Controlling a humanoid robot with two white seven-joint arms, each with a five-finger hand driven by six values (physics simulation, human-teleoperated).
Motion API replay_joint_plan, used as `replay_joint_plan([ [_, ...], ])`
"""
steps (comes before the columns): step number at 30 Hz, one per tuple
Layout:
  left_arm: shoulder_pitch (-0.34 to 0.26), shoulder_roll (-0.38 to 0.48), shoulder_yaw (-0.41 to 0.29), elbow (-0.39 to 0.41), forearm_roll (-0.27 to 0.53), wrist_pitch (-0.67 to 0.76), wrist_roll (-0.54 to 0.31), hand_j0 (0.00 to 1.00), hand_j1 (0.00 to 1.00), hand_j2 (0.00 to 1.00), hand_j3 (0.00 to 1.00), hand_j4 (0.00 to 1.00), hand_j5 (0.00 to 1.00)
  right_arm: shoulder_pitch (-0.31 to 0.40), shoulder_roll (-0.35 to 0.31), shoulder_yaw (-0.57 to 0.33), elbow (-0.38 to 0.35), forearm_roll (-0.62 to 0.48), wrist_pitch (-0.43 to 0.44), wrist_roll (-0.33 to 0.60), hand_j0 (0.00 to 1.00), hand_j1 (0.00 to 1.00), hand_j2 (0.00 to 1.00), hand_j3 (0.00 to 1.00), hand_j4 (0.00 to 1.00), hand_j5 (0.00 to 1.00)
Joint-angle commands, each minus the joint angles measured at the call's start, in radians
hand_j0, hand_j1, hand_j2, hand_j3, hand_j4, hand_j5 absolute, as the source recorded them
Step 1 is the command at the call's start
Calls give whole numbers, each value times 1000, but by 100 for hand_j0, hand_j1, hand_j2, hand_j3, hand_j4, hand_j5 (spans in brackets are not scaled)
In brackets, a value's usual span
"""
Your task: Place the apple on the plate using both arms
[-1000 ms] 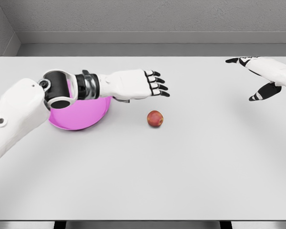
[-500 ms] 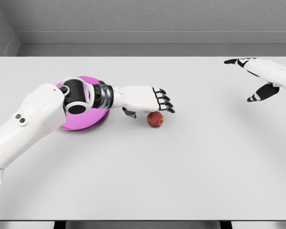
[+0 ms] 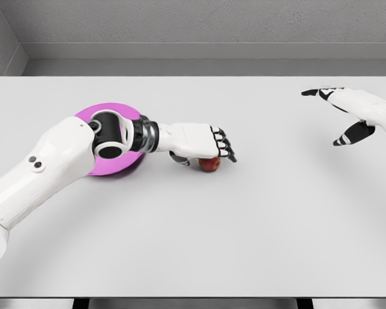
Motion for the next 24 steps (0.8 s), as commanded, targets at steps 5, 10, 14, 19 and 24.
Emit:
replay_joint_plan([
  [5,0,2,-8,0,14,2,-8,79,79,79,79,79,79,-2,1,-1,-2,0,-1,-1,100,100,100,100,100,100],
  [10,0,11,-9,-1,22,2,-8,72,72,72,72,72,72,0,4,-1,-4,0,-1,-1,100,100,100,100,100,100],
  [14,2,12,-15,-1,22,2,-9,66,66,66,66,66,66,0,-2,-3,-4,1,-2,1,100,100,100,100,100,100],
  [19,3,15,-15,-1,20,2,-11,48,48,48,48,48,48,2,-3,-5,-4,0,-1,-1,100,100,100,100,100,100],
  [24,11,15,-14,-1,22,2,-31,40,40,40,40,40,40,2,-5,-5,-4,0,-2,-1,100,100,100,100,100,100],
])
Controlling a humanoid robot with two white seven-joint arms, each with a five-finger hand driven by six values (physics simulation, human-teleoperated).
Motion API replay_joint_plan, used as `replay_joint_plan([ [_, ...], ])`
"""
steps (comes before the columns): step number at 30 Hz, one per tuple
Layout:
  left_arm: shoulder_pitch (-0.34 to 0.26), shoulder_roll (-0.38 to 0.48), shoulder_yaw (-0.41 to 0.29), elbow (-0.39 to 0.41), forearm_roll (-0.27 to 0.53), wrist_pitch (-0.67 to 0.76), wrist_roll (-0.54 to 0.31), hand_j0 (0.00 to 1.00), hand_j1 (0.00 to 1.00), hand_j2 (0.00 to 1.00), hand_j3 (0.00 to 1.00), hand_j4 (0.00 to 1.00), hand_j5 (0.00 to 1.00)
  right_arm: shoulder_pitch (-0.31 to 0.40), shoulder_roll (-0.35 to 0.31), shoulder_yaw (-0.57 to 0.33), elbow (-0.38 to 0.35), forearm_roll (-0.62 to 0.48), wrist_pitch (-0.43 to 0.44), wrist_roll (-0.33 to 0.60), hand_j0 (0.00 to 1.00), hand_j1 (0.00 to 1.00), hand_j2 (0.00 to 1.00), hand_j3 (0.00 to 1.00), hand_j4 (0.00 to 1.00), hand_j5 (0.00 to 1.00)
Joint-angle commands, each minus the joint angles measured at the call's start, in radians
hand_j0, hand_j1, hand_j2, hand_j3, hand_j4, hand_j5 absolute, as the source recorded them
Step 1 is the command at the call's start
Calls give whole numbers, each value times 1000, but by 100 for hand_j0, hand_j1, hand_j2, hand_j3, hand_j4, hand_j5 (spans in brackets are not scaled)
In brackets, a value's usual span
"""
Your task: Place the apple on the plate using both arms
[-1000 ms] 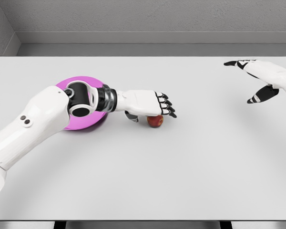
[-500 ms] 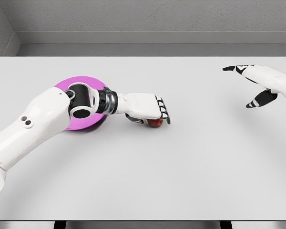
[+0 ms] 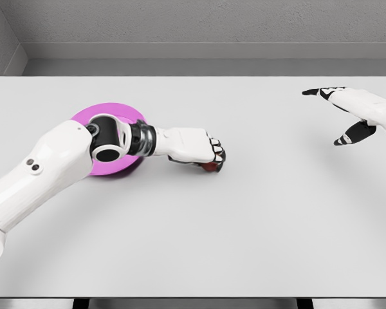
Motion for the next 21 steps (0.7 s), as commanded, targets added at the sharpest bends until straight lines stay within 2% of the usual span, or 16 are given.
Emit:
replay_joint_plan([
  [1,0,0,-5,1,-6,-6,-11,38,38,38,38,38,38,0,-1,-1,0,-1,0,-1,100,100,100,100,100,100],
  [5,-2,6,0,0,3,-6,-8,32,32,32,32,32,32,0,-3,-1,0,1,0,-1,100,100,100,100,100,100],
  [9,-17,27,10,-10,35,-6,-4,32,32,32,32,32,32,0,-1,-1,0,1,-1,-1,100,100,100,100,100,100],
  [13,-15,72,92,-20,57,-6,-4,32,32,32,32,32,32,0,-3,-1,0,1,-1,-1,100,100,100,100,100,100],
  [21,-15,230,213,-168,152,-6,-4,32,32,32,32,32,32,0,-3,-1,0,1,-1,-1,100,100,100,100,100,100],
])
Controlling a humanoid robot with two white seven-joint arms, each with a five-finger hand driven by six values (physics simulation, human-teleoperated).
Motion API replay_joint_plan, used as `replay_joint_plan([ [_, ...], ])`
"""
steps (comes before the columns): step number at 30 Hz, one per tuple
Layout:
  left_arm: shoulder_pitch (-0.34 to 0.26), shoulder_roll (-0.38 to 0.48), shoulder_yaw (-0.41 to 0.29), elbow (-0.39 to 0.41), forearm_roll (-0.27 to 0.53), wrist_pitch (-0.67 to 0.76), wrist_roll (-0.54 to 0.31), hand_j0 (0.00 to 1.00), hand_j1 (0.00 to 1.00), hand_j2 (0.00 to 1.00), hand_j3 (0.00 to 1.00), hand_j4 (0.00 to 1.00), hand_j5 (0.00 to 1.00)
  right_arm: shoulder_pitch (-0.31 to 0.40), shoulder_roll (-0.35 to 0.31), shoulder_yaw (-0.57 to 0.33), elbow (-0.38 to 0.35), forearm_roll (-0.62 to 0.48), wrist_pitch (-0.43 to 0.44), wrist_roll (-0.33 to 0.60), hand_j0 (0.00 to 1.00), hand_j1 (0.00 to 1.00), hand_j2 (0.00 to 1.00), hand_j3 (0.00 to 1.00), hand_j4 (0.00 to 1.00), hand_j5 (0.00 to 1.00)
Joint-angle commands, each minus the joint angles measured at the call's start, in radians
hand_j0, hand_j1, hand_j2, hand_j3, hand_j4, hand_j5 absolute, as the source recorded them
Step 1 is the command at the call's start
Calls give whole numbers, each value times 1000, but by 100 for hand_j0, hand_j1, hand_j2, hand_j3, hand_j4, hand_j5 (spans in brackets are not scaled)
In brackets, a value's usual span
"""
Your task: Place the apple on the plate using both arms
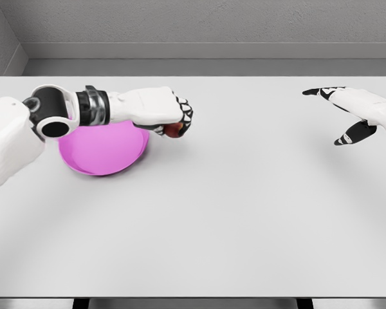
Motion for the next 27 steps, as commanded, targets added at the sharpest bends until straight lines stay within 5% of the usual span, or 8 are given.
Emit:
replay_joint_plan([
  [1,2,64,53,-33,46,3,2,32,32,32,32,32,32,0,-1,0,0,0,1,1,100,100,100,100,100,100],
  [8,41,124,125,64,31,3,-5,32,32,32,32,32,32,0,-1,0,0,0,0,-1,100,100,100,100,100,100],
  [17,98,122,127,168,3,3,-6,35,35,35,35,35,35,0,-1,0,0,0,-1,-1,100,100,100,100,100,100],
  [18,100,122,125,168,5,3,-6,43,43,43,43,43,43,0,-1,0,0,0,0,1,100,100,100,100,100,100],
  [19,103,121,127,168,13,3,-6,64,64,64,64,64,64,0,-1,0,-2,0,1,0,100,100,100,100,100,100],
  [20,103,121,127,168,16,3,-5,100,100,100,100,100,100,0,-1,0,0,0,0,1,100,100,100,100,100,100],
  [25,106,141,153,168,40,3,-5,100,100,100,100,100,100,0,-1,0,0,0,1,1,100,100,100,100,100,100],
  [27,107,176,174,174,124,3,-5,100,100,100,100,100,100,0,-1,0,0,0,1,1,100,100,100,100,100,100],
])
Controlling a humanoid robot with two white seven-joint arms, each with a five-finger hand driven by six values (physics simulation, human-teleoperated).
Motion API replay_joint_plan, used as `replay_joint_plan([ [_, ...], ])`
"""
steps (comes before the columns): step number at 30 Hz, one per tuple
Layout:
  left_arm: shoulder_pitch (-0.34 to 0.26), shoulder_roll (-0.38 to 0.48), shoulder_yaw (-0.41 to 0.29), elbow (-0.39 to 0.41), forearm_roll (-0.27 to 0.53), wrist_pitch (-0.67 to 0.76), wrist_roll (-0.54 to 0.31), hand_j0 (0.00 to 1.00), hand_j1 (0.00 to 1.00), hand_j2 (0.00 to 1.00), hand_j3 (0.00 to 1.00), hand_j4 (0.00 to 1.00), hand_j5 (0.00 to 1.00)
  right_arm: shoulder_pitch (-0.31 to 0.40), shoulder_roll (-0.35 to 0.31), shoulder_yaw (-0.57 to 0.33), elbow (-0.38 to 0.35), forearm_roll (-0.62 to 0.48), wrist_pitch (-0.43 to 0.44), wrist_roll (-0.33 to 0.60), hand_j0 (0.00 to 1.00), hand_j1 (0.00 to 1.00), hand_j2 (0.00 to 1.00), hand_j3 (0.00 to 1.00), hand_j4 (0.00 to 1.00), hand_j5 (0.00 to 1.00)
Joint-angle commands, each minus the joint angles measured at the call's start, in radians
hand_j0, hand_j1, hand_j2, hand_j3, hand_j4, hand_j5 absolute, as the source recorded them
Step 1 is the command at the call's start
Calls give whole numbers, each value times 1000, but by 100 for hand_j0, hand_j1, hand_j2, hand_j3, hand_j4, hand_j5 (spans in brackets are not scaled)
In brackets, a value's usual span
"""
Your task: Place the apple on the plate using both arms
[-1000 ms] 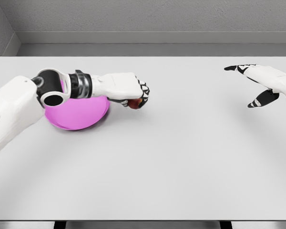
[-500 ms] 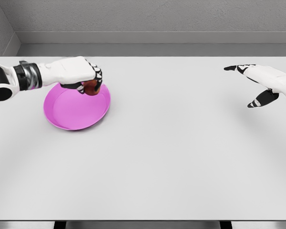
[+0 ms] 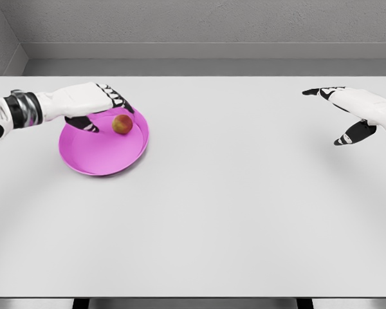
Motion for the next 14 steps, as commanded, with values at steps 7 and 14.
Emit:
replay_joint_plan([
  [7,75,189,82,21,309,2,-1,100,100,100,100,100,100,0,0,0,0,0,-1,-1,100,100,100,100,100,100],
  [14,92,197,112,21,320,2,1,100,100,100,100,100,100,0,0,0,0,0,0,-1,100,100,100,100,100,100],
])
